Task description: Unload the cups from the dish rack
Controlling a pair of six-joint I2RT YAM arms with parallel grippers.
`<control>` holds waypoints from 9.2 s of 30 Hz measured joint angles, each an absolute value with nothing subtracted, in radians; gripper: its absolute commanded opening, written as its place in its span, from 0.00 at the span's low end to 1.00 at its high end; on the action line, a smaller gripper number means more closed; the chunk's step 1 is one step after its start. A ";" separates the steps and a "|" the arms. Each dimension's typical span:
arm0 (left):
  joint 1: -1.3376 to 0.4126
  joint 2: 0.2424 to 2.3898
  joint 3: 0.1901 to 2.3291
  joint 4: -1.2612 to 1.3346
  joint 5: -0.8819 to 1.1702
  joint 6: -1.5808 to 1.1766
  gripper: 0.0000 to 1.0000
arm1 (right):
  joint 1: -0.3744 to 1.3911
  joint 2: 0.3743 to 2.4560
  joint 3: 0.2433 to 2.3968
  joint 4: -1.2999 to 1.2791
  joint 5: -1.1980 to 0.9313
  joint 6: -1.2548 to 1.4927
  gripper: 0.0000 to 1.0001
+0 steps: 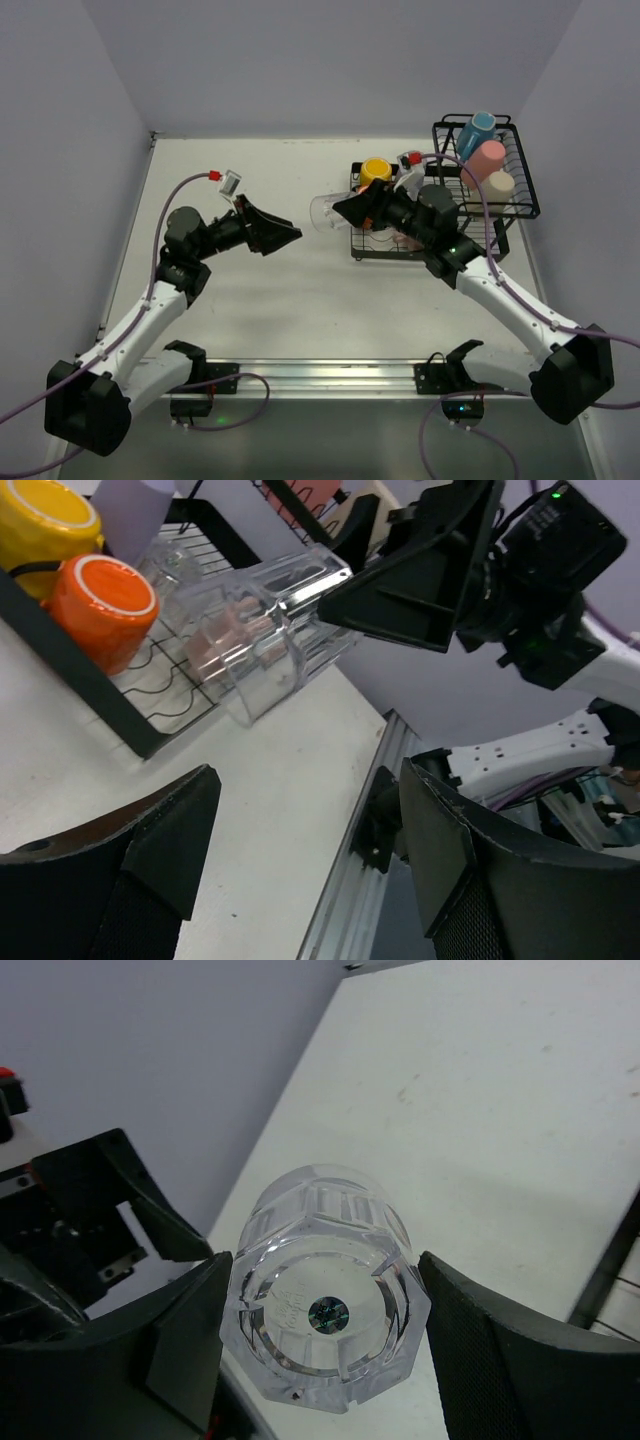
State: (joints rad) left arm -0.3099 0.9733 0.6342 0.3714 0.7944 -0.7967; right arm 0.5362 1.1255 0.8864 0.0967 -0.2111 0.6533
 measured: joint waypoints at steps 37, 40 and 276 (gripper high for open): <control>-0.416 1.276 1.104 -0.143 0.210 -0.569 0.00 | 0.579 1.224 0.682 0.377 -0.438 0.893 0.99; -0.368 1.396 1.250 -0.293 0.109 -0.498 0.00 | 0.579 1.174 0.673 0.278 -0.397 0.821 0.99; 0.039 1.939 1.906 -1.032 -0.154 -0.265 0.00 | 0.623 1.028 0.628 0.012 -0.295 0.646 0.99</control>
State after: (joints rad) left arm 0.0387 1.9392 1.9057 -1.0321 -0.1539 -0.2646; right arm 0.6231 1.0275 0.6281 0.0116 -0.2955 0.6456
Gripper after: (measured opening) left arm 0.116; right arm 0.990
